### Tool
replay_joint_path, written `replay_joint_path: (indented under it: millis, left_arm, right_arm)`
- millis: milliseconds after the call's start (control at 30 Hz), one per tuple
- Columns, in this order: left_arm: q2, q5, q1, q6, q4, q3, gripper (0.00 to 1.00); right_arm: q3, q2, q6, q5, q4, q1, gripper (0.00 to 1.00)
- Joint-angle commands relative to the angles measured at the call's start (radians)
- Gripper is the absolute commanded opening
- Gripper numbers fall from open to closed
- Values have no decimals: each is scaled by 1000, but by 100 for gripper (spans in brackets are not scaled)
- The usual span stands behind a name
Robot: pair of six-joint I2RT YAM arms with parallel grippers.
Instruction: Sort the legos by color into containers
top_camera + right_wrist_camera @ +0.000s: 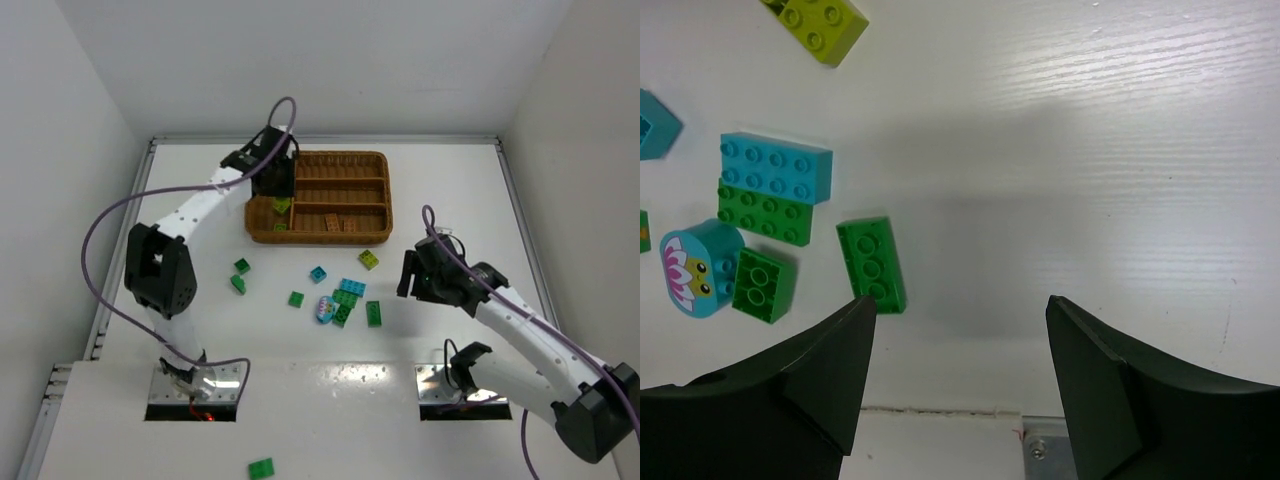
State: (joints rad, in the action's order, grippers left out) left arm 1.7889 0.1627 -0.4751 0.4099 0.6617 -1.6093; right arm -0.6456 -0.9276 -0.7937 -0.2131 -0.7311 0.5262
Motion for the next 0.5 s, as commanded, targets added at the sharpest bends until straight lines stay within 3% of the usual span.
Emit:
replay_joint_path:
  millis: [0, 100, 133, 233, 367, 467]
  left_arm:
    - [128, 29, 64, 52, 24, -84, 21]
    - [205, 34, 108, 52, 24, -182, 27]
    - [246, 44, 118, 43, 24, -228, 50]
    - [290, 31, 139, 43, 77, -332, 90]
    - [259, -17, 139, 43, 99, -362, 93]
    - [164, -41, 104, 53, 99, -293, 93]
  right_arm:
    - [-38, -20, -4, 15, 25, 5, 70]
    - [-49, -40, -4, 27, 47, 5, 70]
    - [-49, -49, 13, 43, 56, 5, 70]
    - [-69, -94, 42, 63, 81, 5, 70]
    - [-78, -143, 86, 72, 151, 5, 73]
    - [-124, -229, 129, 93, 194, 5, 77]
